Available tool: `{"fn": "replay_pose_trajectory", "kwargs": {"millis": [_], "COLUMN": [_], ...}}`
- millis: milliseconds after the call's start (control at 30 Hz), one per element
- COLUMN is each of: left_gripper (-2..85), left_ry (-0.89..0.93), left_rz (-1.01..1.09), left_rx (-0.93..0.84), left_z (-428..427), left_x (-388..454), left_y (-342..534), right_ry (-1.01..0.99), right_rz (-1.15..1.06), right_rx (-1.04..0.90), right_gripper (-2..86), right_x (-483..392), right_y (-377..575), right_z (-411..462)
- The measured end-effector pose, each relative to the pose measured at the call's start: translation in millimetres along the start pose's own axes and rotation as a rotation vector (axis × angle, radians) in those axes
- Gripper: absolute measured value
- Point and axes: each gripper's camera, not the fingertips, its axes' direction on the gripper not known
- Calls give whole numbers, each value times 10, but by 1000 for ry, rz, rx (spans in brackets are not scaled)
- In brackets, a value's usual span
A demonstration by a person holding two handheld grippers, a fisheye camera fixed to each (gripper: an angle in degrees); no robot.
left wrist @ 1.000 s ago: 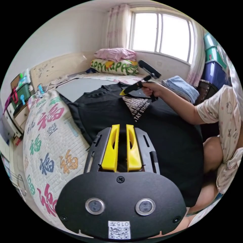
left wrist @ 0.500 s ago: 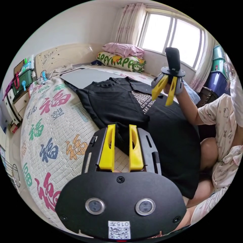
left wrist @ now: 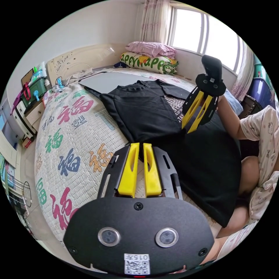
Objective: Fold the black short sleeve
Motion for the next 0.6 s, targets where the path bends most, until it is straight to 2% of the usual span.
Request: {"fn": "replay_pose_trajectory", "kwargs": {"millis": [167,300,333,400,467,567,600], "left_gripper": [22,28,32,34,38,61,73], "left_ry": [3,45,85,158,143,61,55], "left_rz": [-12,-14,-12,-51,-122,-229,-250], "left_rx": [-31,-52,-19,157,275,365,345], "left_z": [84,102,-14,-443,-699,-751,-640], "left_x": [-108,-182,-189,-268,-408,-676,-806], "left_y": [233,396,462,603,616,340,127], "right_ry": [-26,-107,-141,-164,-132,36,103], "right_rz": [23,22,23,66,160,387,502], "right_rx": [-35,8,78,215,289,357,387], "right_gripper": [31,52,55,60,64,69,73], "right_x": [-87,-188,-208,-139,74,630,902], "right_y": [-323,-692,-745,-743,-679,-415,-276], "right_z": [268,285,128,-199,-469,-782,-851]}}
